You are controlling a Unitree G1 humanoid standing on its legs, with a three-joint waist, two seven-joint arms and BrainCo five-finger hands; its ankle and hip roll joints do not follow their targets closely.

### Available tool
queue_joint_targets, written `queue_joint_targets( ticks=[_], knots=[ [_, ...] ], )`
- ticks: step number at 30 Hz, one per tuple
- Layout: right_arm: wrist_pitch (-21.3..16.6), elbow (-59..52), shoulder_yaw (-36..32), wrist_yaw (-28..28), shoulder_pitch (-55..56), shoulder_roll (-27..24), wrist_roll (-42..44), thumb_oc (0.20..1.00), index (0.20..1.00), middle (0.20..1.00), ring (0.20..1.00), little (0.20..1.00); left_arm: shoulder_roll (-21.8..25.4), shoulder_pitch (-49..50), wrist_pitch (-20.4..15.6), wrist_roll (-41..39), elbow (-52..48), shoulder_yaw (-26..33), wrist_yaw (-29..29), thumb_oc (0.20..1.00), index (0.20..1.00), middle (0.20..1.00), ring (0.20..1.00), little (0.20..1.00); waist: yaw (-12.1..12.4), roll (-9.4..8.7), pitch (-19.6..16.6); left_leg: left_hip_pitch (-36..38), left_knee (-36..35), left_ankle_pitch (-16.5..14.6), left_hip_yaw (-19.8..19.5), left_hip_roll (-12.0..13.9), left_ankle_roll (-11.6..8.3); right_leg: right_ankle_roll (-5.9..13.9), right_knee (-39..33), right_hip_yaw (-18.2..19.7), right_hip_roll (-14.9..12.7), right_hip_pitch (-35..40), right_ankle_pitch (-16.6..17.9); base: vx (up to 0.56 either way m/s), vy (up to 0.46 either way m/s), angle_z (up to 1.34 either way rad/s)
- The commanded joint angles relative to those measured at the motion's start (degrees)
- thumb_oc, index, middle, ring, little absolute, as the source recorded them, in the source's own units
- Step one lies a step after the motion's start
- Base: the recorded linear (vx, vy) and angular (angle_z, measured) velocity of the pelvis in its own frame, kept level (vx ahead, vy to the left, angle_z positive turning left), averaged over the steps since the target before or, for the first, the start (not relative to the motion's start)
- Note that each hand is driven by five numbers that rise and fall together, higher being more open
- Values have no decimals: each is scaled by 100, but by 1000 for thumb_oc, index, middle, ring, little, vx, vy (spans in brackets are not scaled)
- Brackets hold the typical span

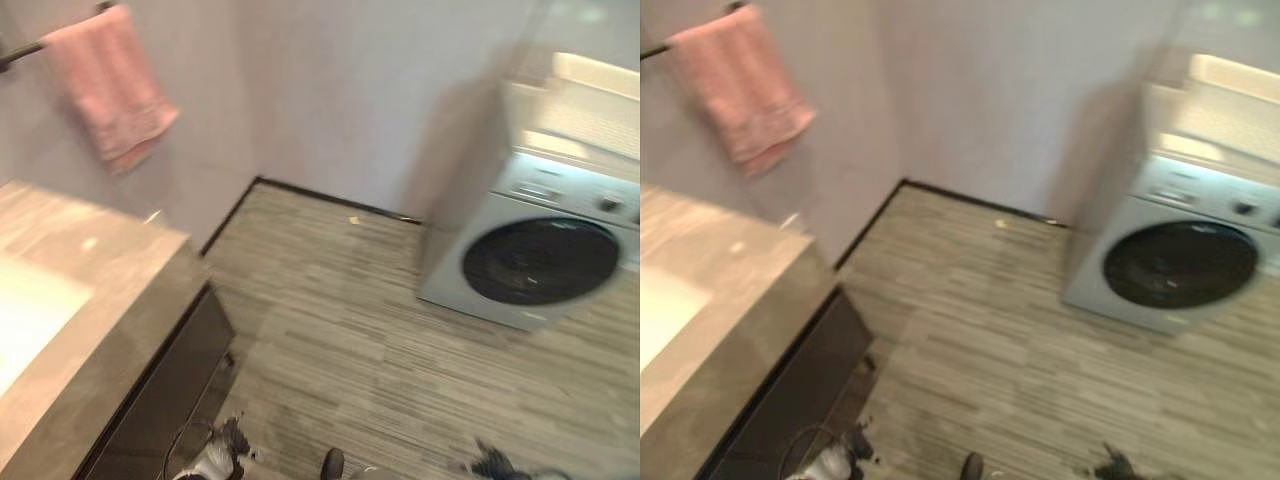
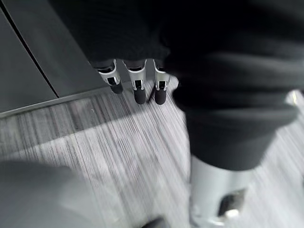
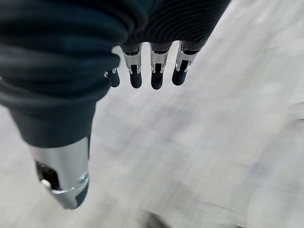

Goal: Put brush and paste in cup on sink, flatten towel.

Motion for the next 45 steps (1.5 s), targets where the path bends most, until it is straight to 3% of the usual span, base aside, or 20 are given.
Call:
queue_joint_targets(
  ticks=[1,2,5,7,11,18,19,20,21,22,24,26,28,31,34,36,37,39,43,45],
  knots=[
    [-67,316,-134,-109,-27,-203,143,1000,1000,1000,1000,1000,148,-172,-186,-337,40,-282,206,1000,1000,1000,1000,1000,150,157,297,-351,-879,255,642,-793,715,1079,165,346,-374,205,-282,141,-56,-124],
    [-90,212,-174,-180,16,-169,163,1000,1000,1000,1000,1000,130,-173,-229,-508,-55,-224,173,1000,1000,1000,1000,1000,227,162,309,-533,-1017,216,536,-984,768,1070,199,470,-296,289,-347,145,-35,-22],
    [-131,80,-191,-208,33,-87,273,1000,1000,1000,1000,1000,182,-135,-286,-678,-333,-205,255,1000,1000,1000,1000,1000,277,165,364,-545,-812,269,473,-921,757,1042,450,551,-252,282,-468,83,-19,-24],
    [-197,-133,-214,-219,56,87,469,1000,1000,1000,1000,1000,213,-103,-330,-769,-481,-206,293,1000,1000,1000,1000,1000,224,190,299,-183,-1093,-22,653,-1041,906,1035,770,507,-227,280,-677,119,62,-60],
    [-268,-256,-206,-168,31,234,726,1000,1000,1000,1000,1000,240,-120,-397,-853,-540,-234,307,1000,1000,1000,1000,1000,211,157,302,-138,-737,-173,783,-1031,943,1004,1038,500,-270,296,-869,107,46,2],
    [-313,-328,-202,-210,-52,338,838,1000,1000,1000,1000,1000,307,-25,-518,-1242,-916,-151,286,1000,1000,1000,1000,1000,311,186,228,2,-767,-301,803,-1137,991,1153,997,518,-382,494,-895,128,66,1],
    [-324,-381,-242,-213,-22,335,867,1000,1000,1000,1000,1000,338,7,-523,-1265,-1072,-162,249,1000,1000,1000,1000,1000,315,206,214,91,-894,-339,818,-1191,1025,1213,1178,506,-406,440,-872,148,125,-2],
    [-331,-446,-288,-222,-24,328,872,1000,1000,1000,1000,1000,419,12,-545,-1270,-1221,-190,239,1000,1000,1000,1000,1000,286,231,253,300,-1185,-449,825,-1336,1142,1460,1905,567,-513,8,-495,148,124,-9],
    [-331,-446,-288,-222,-23,328,872,1000,1000,1000,1000,1000,419,13,-545,-1270,-1221,-191,239,1000,1000,1000,1000,1000,287,231,248,296,-1187,-447,827,-1336,1142,1460,1904,569,-512,3,-493,147,135,-9],
    [-326,-518,-300,-218,-36,327,861,1000,1000,1000,1000,1000,445,19,-540,-1286,-1276,-198,233,1000,1000,1000,1000,1000,235,246,293,419,-1317,-521,828,-1424,1229,1629,2317,646,-574,-227,-159,97,95,7],
    [-349,-769,-285,-193,-34,297,831,1000,1000,1000,1000,1000,495,41,-582,-1343,-1296,-157,218,1000,1000,1000,1000,1000,13,425,446,831,-1691,-475,812,-1442,1262,1601,2752,618,-521,-1122,32,339,159,-13],
    [-349,-873,-281,-161,43,287,828,1000,1000,1000,1000,1000,497,61,-592,-1331,-1255,-148,213,1000,1000,1000,1000,1000,-48,434,429,971,-1839,-455,773,-1477,1212,1542,2413,607,-442,-1186,-58,293,36,-19],
    [-374,-1007,-276,-127,113,276,855,1000,1000,1000,1000,1000,470,27,-608,-1303,-1064,-91,221,1000,1000,1000,1000,1000,-116,406,401,1212,-2060,-468,764,-1509,1095,1538,1299,384,-695,-1321,188,321,-77,16],
    [-368,-1161,-224,-117,200,247,699,1000,1000,1000,1000,1000,413,-82,-639,-1207,-788,-63,203,1000,1000,1000,1000,1000,-321,433,388,1638,-2274,-548,571,-1420,877,1697,413,501,-870,-1725,675,445,-124,18],
    [-363,-1138,-146,-77,337,323,642,1000,1000,1000,1000,1000,338,-115,-643,-1119,-528,-50,241,1000,1000,1000,1000,1000,-501,359,266,2045,-2157,-569,383,-1281,675,1681,446,457,-813,-1606,902,628,-290,36],
    [-362,-1082,-73,-18,398,249,660,1000,1000,1000,1000,1000,260,-138,-632,-1190,-358,-97,201,1000,1000,1000,1000,1000,-542,368,167,1625,-830,323,141,-984,419,1330,507,535,-376,-1222,684,613,-527,83],
    [-369,-1158,-22,-31,433,167,635,1000,1000,1000,1000,1000,268,-177,-605,-1149,-314,-163,190,1000,1000,1000,1000,1000,-453,202,235,1066,366,930,124,-775,360,1055,456,510,-289,-870,455,475,-548,57],
    [-373,-1220,-4,-38,427,110,624,1000,1000,1000,1000,1000,280,-211,-592,-1120,-303,-199,190,1000,1000,1000,1000,1000,-406,136,291,783,929,982,176,-666,363,932,459,476,-265,-752,344,289,-336,43],
    [-332,-1507,-92,-91,588,-2,650,1000,1000,1000,1000,1000,289,-337,-507,-1043,-185,-210,227,1000,1000,1000,1000,1000,-247,34,452,-94,1057,671,1162,-209,364,822,387,368,-208,-147,-108,341,-200,-38],
    [-351,-1820,-291,-110,859,-38,672,1000,1000,1000,1000,1000,291,-429,-467,-882,-82,-231,211,1000,1000,1000,1000,1000,-303,119,409,-462,-119,641,2003,144,136,975,305,252,-215,214,-426,532,-16,8]
  ],
)
